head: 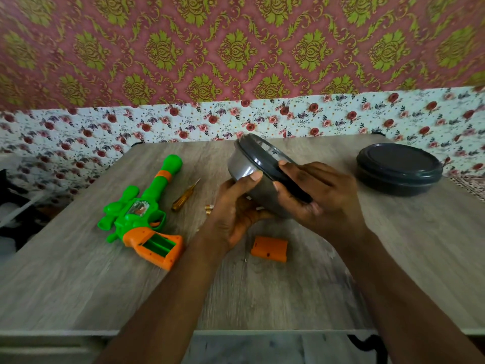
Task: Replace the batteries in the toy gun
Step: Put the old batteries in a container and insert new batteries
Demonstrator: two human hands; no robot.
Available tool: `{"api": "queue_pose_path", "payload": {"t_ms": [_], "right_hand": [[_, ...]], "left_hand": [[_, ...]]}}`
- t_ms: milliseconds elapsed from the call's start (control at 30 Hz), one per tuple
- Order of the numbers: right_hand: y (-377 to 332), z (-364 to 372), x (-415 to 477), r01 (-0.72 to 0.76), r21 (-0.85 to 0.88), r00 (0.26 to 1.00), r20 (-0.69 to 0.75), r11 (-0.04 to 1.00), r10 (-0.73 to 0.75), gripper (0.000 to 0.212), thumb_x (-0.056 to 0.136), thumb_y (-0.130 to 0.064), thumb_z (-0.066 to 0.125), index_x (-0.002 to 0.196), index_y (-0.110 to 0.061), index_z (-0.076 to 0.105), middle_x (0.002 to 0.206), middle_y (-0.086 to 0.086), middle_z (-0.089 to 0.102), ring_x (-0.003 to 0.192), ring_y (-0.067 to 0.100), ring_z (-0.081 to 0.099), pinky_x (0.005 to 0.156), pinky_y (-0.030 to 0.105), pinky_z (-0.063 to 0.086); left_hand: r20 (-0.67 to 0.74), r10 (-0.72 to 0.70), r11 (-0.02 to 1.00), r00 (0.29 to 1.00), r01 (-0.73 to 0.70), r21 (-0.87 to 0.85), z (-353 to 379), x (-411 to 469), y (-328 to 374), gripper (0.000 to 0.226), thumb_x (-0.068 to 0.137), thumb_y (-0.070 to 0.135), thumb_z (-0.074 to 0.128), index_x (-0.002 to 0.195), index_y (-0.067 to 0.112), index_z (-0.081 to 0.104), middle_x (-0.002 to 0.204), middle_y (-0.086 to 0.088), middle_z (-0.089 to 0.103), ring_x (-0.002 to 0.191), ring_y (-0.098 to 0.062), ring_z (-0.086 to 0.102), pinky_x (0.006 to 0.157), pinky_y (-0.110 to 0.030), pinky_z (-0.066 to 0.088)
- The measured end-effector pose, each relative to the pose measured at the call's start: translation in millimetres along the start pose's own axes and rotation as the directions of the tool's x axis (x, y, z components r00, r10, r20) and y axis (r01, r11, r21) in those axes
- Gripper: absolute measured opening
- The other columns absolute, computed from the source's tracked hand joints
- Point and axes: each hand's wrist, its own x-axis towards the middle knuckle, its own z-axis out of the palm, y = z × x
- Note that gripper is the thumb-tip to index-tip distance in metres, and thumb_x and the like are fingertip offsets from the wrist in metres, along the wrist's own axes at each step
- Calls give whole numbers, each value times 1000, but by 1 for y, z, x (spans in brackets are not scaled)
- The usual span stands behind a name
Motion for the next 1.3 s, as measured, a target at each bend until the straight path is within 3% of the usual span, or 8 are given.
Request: {"api": "queue_pose_path", "payload": {"t_ms": [200,533,733,800,967,1167,1233,1300], "right_hand": [[-3,3,-1,51,-30,998,24,998,-50,31,90,-19,78,109,6,76,99,17,79,81,29,76,69,40,63],[-4,10,-5,136,-47,989,64,990,-133,31,90,-20,78,109,4,78,108,18,78,90,29,77,75,42,63],[-8,12,-7,218,-127,972,123,968,-202,29,95,-20,73,108,5,77,107,20,77,92,33,76,75,45,61],[-11,14,-7,226,-153,969,139,962,-206,28,97,-19,70,109,6,76,107,20,77,93,36,75,76,48,59],[-14,14,-7,223,-159,967,161,962,-198,29,99,-18,69,111,8,75,107,23,75,91,40,73,78,50,59],[-13,15,-7,233,-245,970,130,941,-206,28,101,-14,67,113,11,73,107,27,74,94,41,72,84,49,60],[-9,11,-3,178,-292,984,66,940,-166,27,98,-8,69,116,13,69,108,29,73,94,40,71,82,49,61],[0,7,0,64,-278,997,-22,958,-73,26,97,-6,70,115,14,68,105,29,73,89,40,71,76,48,61]], "left_hand": [[-23,13,1000,1000,-13,0,-4,4,-4,84,74,31,78,147,2,45,137,-32,58,123,-47,61,87,-58,58],[-146,117,993,982,-115,22,-5,10,-11,78,73,17,74,145,9,44,138,-32,55,118,-51,62,79,-62,58],[-122,69,997,990,-64,46,-1,3,-5,60,76,10,57,133,-7,56,107,-26,66,97,-37,68,75,-49,59],[-98,32,998,995,-26,57,0,0,-2,60,75,13,55,131,-8,58,108,-30,66,99,-37,67,78,-49,59],[-85,3,999,996,2,54,0,-1,-1,58,78,15,52,131,-5,61,131,-39,57,126,-52,55,91,-61,57],[-105,-24,997,994,31,68,1,-3,-1,59,72,17,55,121,-15,60,117,-41,61,109,-46,61,94,-69,52],[-147,-39,997,988,49,63,0,-5,-1,63,64,16,60,119,-14,60,113,-33,63,110,-47,60,97,-72,46],[-176,-62,997,982,69,34,-1,-6,-2,71,63,15,61,128,-13,56,124,-34,62,120,-50,59,98,-69,46]]}}
